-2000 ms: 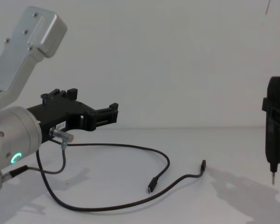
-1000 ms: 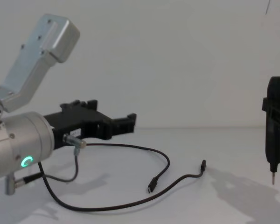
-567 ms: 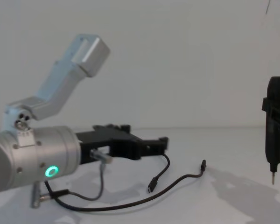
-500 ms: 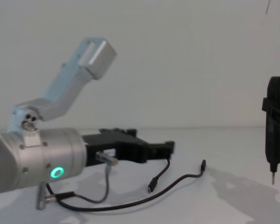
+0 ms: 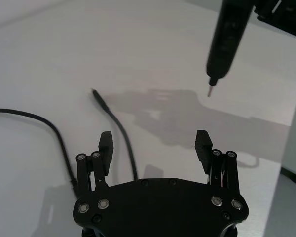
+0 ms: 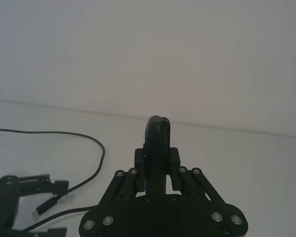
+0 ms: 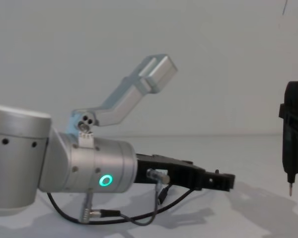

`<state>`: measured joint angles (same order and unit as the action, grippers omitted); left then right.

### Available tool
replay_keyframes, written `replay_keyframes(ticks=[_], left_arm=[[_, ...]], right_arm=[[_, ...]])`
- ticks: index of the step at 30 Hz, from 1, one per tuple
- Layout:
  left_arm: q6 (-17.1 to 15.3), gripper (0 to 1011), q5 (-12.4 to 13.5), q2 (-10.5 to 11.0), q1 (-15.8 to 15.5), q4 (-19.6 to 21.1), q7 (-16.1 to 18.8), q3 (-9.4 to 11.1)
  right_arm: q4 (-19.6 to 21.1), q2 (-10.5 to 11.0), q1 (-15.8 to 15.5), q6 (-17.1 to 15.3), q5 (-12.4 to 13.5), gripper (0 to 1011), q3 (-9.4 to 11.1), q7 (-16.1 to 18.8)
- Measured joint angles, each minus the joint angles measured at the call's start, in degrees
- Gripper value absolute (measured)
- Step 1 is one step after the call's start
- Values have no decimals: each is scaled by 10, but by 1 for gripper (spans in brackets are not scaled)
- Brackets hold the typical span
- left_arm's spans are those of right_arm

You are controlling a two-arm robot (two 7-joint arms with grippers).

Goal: Pick up the data cable with the one hand.

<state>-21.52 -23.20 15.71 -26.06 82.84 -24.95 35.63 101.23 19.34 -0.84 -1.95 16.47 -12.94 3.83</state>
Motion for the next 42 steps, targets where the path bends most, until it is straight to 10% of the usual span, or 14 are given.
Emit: replay_keyframes(ticks=[17,42], left_arm=[[-91,1001,-2,-5,-24,13,1,32],[-99,1002,48,-6,-35,40,39,47]], right_arm=[[0,0,0,0,0,279,0,0],[0,0,0,0,0,279,0,0]])
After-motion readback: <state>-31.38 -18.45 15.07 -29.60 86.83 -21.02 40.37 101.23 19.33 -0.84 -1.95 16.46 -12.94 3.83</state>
